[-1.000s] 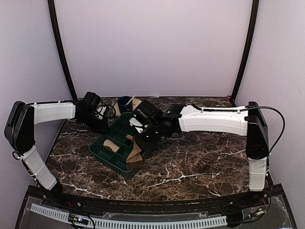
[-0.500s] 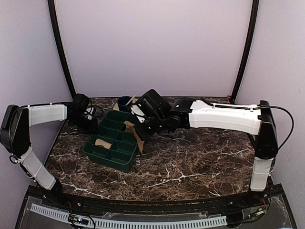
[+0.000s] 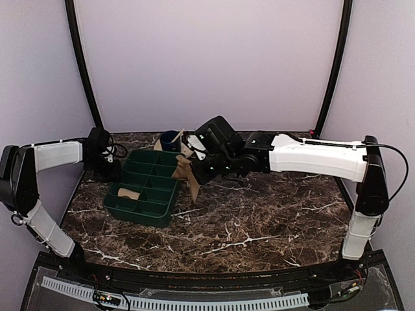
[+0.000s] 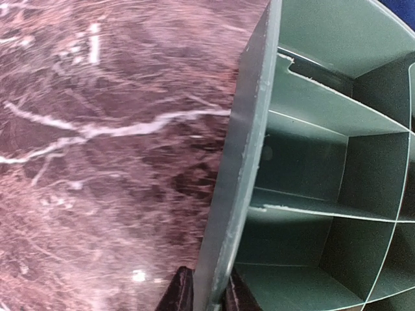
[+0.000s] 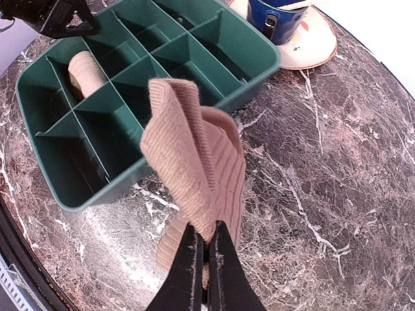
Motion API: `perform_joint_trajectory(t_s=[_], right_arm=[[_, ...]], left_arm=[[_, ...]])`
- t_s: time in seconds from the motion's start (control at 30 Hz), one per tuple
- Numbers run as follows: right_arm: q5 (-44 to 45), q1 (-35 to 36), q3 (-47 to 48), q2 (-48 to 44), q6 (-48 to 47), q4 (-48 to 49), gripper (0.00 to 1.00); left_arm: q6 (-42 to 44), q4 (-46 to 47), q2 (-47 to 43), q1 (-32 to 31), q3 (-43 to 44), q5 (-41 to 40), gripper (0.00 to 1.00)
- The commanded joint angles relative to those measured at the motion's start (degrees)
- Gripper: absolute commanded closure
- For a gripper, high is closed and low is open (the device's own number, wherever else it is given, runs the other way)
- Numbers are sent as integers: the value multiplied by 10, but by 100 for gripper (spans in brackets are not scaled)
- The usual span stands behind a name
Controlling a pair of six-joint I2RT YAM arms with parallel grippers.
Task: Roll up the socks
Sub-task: Move the storage box to the center of the board.
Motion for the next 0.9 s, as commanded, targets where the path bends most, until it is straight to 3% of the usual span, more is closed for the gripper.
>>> perform_joint_trajectory(t_s=[0.0, 0.5, 0.73, 0.87], right_arm=[[-5, -15, -23, -28, 6, 41, 100], [-92, -23, -68, -17, 53, 108, 100], [-133, -23, -94, -10, 96, 153, 100], [-169, -35, -127, -11, 136, 191, 100]], left_arm=[[19, -48, -15, 40, -17, -45, 83], [31, -39, 12, 105, 6, -63, 81], [8, -28, -39, 107, 4, -61, 50], [-5, -8, -103, 105, -2, -40, 43]])
